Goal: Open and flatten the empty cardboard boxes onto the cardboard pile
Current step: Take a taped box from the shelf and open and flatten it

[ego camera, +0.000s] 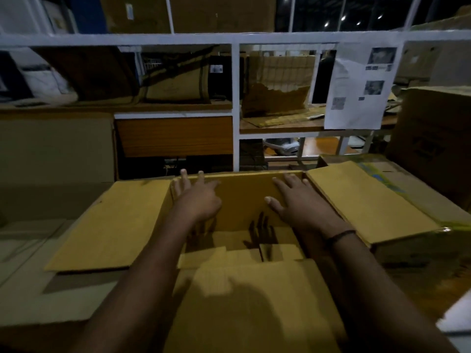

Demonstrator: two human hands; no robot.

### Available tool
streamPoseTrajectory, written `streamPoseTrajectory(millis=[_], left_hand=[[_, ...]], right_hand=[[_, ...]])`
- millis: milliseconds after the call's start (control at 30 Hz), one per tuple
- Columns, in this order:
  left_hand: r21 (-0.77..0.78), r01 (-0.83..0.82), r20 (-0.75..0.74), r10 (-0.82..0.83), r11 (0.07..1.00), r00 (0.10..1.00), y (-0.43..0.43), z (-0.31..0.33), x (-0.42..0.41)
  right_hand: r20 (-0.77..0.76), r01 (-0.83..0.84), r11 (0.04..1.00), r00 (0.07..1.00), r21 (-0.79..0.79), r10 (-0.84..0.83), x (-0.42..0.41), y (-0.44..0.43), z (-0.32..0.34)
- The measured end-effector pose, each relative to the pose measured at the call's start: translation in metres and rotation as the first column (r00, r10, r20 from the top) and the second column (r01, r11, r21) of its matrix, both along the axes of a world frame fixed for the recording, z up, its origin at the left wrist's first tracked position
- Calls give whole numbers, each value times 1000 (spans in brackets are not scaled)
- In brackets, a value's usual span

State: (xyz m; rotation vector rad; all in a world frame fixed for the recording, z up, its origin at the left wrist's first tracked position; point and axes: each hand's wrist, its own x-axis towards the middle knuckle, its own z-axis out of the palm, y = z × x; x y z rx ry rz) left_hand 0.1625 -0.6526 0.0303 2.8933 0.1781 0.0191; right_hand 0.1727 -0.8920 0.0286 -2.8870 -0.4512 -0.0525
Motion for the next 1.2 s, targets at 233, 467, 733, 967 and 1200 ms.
streamPoseTrajectory(millis=[233, 467, 733, 967, 1200], left_hand=[[-177, 27, 231, 15, 984, 973, 1, -40, -106], [15, 15, 506, -21, 1000, 863, -14, -90, -117], [76, -66, 546, 14, 995, 838, -20, -81, -66], [104, -68, 660, -18, 992, 751, -20, -87, -50], [36, 58, 606, -68, 998, 792, -13, -87, -64]], right_hand=[[39, -209, 976, 978, 66, 207, -91, 50, -29], [491, -159, 987, 860, 0, 138, -94, 54, -81], [653, -153, 980, 756, 127, 33, -41, 68, -93], [684, -146, 983, 729, 114, 28, -24, 72, -101], [577, -212, 977, 801, 25, 159, -55, 59, -109]])
